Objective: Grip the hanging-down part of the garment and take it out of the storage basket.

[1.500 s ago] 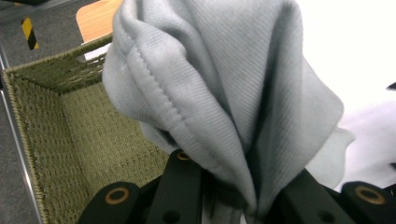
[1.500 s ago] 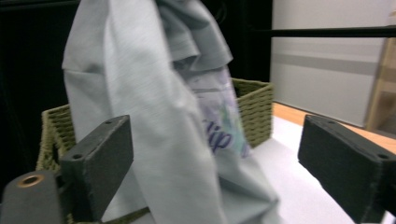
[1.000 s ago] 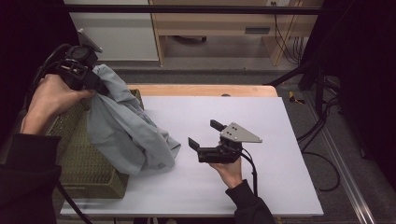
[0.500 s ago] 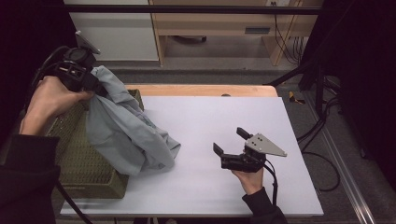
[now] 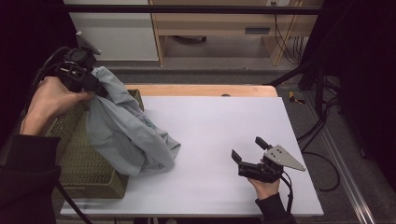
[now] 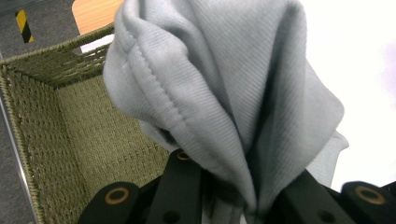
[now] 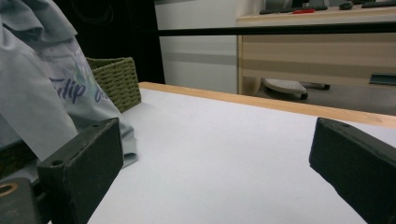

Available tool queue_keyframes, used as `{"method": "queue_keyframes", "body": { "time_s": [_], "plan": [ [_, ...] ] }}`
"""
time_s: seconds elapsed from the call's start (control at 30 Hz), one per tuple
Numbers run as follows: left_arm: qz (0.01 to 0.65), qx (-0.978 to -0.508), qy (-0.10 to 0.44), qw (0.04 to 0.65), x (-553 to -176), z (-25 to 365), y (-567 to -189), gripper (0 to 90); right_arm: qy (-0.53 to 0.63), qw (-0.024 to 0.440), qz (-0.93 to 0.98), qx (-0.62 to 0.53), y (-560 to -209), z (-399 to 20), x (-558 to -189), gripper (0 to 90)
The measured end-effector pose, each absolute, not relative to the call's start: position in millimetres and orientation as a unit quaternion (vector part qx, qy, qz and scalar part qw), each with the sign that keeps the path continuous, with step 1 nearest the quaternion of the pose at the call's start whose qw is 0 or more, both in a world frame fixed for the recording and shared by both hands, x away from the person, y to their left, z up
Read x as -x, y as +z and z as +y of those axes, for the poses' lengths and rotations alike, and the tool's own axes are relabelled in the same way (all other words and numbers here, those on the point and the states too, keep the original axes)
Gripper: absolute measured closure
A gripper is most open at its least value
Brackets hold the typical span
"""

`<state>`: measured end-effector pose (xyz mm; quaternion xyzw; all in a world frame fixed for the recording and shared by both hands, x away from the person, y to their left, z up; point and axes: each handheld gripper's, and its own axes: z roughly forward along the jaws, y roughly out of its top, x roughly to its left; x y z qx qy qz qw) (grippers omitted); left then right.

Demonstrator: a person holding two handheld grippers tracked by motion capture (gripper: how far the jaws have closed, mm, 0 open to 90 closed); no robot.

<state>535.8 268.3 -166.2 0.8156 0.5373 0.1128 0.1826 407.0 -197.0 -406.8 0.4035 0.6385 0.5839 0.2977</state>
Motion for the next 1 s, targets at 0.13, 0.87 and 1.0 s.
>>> {"method": "queue_keyframes", "body": {
  "time_s": [0.13,0.87,1.0],
  "plan": [
    [0.537,-0.816,0.113,0.183,-536,269,-166,81.5,0.579,0.304,0.635,-0.411,-413,-203,-401,2.9],
    [0.536,-0.816,0.109,0.187,-535,271,-169,81.4,0.58,0.309,0.627,-0.417,-431,-210,-375,0.7],
    [0.536,-0.816,0.109,0.188,-535,271,-169,81.4,0.579,0.307,0.631,-0.415,-433,-209,-376,0.7]
  ]
}}
